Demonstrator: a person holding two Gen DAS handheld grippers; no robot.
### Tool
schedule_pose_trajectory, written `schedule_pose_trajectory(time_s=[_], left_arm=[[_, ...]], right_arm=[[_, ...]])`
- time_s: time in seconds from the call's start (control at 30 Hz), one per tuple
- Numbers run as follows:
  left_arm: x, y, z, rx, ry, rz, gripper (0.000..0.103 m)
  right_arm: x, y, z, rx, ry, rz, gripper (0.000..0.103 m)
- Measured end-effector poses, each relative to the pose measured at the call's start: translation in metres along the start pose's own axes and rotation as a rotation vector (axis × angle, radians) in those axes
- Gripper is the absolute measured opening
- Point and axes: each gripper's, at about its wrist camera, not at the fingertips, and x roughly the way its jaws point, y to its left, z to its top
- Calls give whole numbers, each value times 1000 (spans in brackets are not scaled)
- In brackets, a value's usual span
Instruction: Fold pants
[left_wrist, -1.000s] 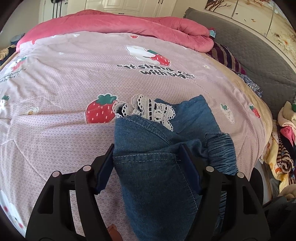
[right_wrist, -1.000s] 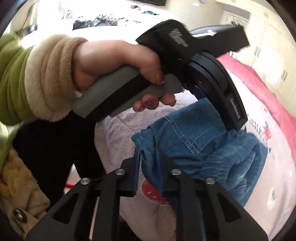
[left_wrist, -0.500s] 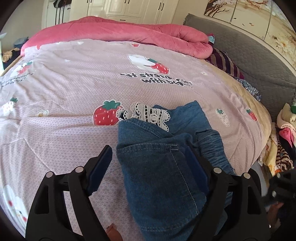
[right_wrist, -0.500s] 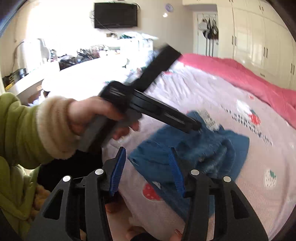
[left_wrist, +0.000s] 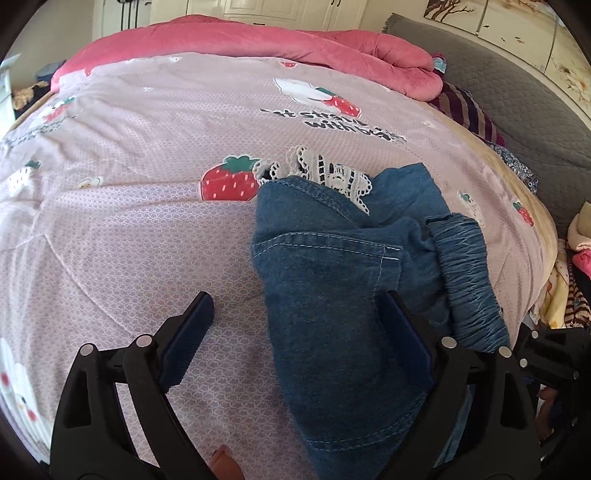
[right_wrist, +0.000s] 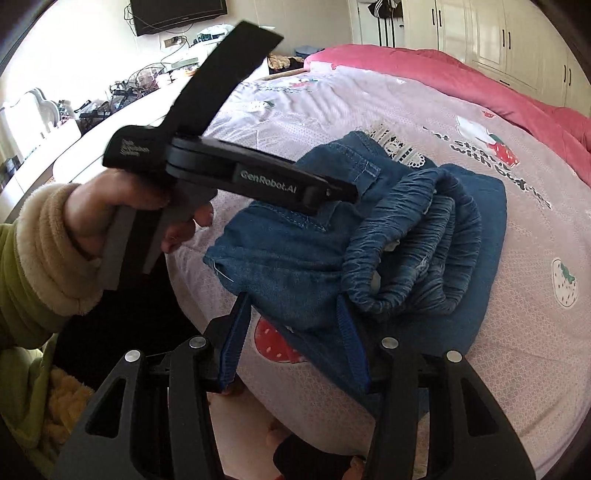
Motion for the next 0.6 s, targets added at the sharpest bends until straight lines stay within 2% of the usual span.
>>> schedule_pose_trajectory(time_s=[0.03,0.13,0.27,0.37,0.5,0.6], left_arm=[[-2,0,0,-6,-3,-8,85],[-14,5,0,-44,-25,-46,85],[-34,10,1,-83,-55,-78,90],[-45,10,-1,-87,-66,-80,90],[-52,6,-6,-69,-66,-62,92],[-54,4,-10,-49,-65,-47,93]], right_arm=[[-6,0,0,8,-13,12,49],[-34,-5,2,43,-99,27,65],[-67,-28,5,145,-199,-61,80],[-72,-56,2,244,-200,-115,83],[-68,-88,-5,404,-189,-90,86],[-64,-101,-8,469,-191,-79,87]])
